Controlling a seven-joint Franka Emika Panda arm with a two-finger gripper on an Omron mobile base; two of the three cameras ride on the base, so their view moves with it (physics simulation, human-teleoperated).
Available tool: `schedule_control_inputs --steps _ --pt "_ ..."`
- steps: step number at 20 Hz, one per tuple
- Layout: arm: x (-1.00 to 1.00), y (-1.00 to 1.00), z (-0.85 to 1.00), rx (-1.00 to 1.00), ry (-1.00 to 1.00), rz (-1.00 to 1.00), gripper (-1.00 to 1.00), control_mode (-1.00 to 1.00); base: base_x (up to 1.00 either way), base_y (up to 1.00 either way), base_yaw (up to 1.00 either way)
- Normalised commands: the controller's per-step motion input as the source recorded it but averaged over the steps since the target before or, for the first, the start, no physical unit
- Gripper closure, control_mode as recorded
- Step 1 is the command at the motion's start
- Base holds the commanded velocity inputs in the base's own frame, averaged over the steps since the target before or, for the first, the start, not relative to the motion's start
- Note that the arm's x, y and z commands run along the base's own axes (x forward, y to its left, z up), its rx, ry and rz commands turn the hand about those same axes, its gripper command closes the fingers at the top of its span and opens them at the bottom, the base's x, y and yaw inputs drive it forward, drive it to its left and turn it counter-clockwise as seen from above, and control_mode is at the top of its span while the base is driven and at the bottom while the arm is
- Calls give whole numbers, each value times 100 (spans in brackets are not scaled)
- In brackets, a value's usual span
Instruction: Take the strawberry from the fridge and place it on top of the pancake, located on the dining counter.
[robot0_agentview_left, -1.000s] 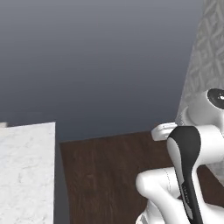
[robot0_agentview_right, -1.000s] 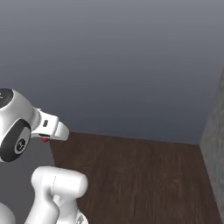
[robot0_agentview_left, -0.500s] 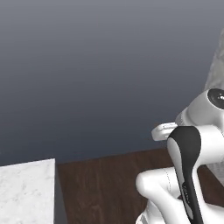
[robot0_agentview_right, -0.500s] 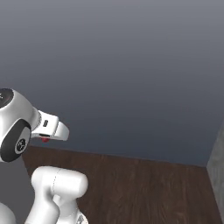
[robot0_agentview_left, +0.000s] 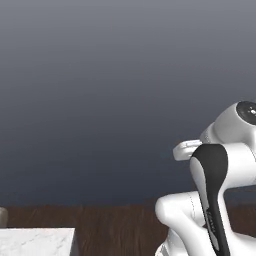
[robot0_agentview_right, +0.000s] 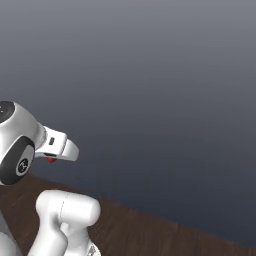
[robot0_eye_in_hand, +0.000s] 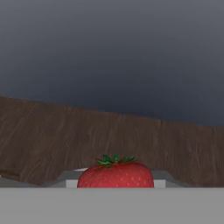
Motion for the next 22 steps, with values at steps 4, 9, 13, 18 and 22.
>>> schedule_control_inputs --steps 4,9,13,18,22 --pt "0 0 0 0 0 0 100 100 100 -11 72" --pt "0 0 0 0 0 0 100 100 100 -21 81" --pt "0 0 0 0 0 0 100 100 98 -24 86" --pt "0 0 0 0 0 0 100 100 99 -31 82" --pt "0 0 0 0 0 0 100 100 100 -37 69"
